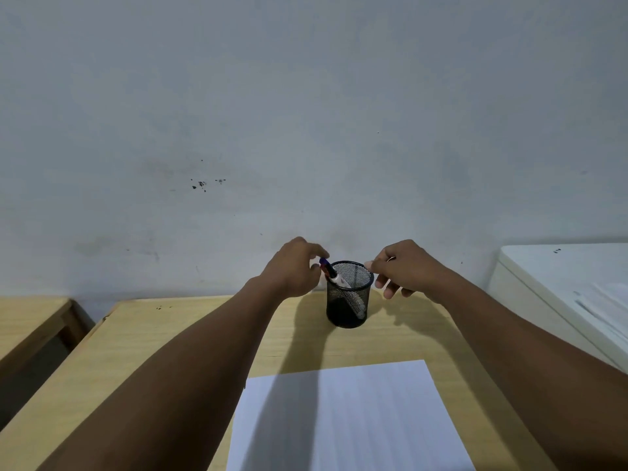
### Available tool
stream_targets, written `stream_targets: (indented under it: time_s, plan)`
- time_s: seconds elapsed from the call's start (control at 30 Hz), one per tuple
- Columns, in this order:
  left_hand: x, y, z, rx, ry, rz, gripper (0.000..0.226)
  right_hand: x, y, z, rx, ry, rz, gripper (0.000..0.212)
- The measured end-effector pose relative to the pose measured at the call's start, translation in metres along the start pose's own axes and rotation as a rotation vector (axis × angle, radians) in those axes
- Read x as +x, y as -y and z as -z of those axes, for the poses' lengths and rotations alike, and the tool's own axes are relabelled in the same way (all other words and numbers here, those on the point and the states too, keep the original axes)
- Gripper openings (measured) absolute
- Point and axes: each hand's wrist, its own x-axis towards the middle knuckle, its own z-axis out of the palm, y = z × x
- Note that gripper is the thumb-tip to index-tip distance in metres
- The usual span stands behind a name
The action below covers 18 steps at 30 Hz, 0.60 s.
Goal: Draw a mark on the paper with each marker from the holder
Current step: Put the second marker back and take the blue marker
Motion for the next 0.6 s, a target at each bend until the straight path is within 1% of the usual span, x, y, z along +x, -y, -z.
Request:
stream_targets:
  time_s: [0.13, 0.2, 0.3, 0.47, 0.53, 0.6]
  plan:
    - [0.003, 0.005, -0.006, -0.007, -0.019, 0.001, 0.016, 0.001, -0.004, -0.007, 0.012, 0.017, 0.000, 0.019]
    - [0.002, 0.003, -0.003, -0.023, -0.061, 0.002, 0.014, 0.000, -0.002, -0.009, 0.016, 0.016, 0.006, 0.017]
    - [-0.004, -0.004, 0.009, -0.102, -0.173, 0.019, 0.012, -0.005, 0.009, -0.009, 0.032, 0.004, 0.024, 0.018]
    - [-0.028, -0.015, 0.054, -0.225, -0.299, 0.040, 0.012, -0.025, 0.043, -0.020, 0.098, 0.028, 0.071, 0.020]
    - [-0.044, -0.014, 0.070, -0.285, -0.331, 0.068, 0.011, -0.036, 0.060, -0.032, 0.164, 0.076, 0.058, 0.030]
    - [-0.063, -0.009, 0.083, -0.380, -0.351, 0.114, 0.011, -0.049, 0.076, -0.048, 0.261, 0.180, 0.010, 0.047]
